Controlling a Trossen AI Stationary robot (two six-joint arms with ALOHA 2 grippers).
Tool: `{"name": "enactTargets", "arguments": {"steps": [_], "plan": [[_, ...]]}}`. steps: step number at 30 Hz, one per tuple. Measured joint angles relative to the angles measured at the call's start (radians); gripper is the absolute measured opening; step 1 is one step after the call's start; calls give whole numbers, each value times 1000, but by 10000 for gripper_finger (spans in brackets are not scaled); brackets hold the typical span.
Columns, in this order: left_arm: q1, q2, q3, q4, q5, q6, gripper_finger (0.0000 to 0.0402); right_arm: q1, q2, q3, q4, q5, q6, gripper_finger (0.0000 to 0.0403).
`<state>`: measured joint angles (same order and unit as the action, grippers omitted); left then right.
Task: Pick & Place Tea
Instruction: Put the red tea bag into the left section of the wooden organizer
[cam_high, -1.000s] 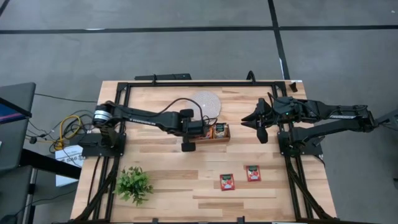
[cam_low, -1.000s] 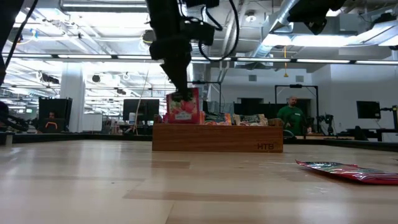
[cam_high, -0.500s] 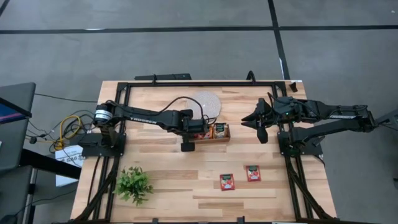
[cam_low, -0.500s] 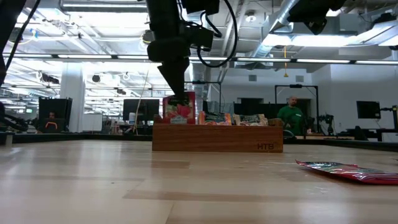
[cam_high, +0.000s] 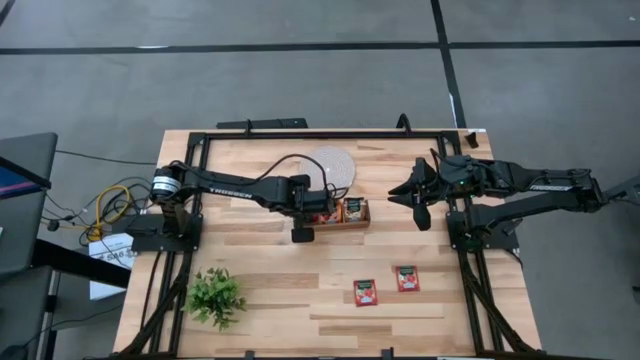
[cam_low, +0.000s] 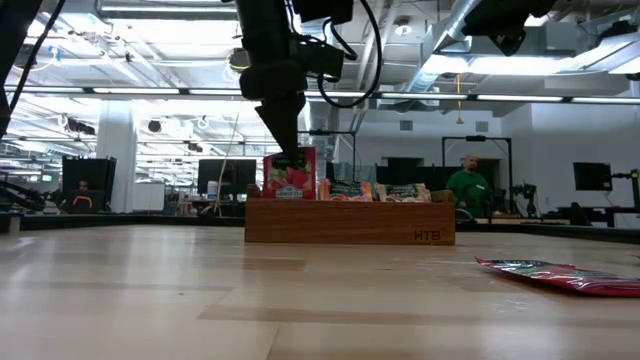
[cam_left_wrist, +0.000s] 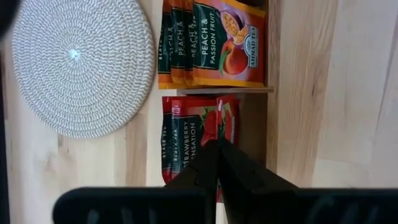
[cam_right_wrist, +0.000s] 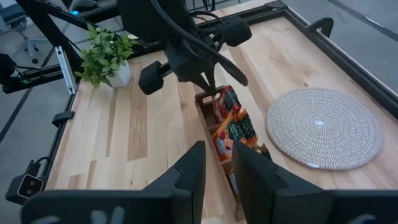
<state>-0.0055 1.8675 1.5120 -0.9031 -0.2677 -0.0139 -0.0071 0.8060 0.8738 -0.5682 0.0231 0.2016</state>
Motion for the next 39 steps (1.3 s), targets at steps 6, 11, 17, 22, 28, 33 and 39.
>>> {"name": "enactTargets", "arguments": {"steps": [6, 11, 17, 22, 28, 33, 39], "plan": [[0, 0, 0, 0, 1, -1, 0, 0, 0, 0, 0, 0, 0, 72], [0, 0, 0, 0, 2, -1, 9, 0, 0, 0, 0, 0, 0, 72], [8, -1, 0, 1, 2, -1, 43, 0, 0, 0, 0, -1, 0, 72], [34, -1, 0, 9, 2, -1, 73, 0, 0, 0, 0, -5, 0, 72], [46, -1, 10, -14, -85, -1, 88, 0, 0, 0, 0, -29, 1, 72], [22, -1, 102, -190, -97, -82, 87, 0, 0, 0, -10, -86, 1, 72], [-43, -4, 194, -337, -85, -266, 87, 31, 7, 0, -135, -222, 118, 72]]}}
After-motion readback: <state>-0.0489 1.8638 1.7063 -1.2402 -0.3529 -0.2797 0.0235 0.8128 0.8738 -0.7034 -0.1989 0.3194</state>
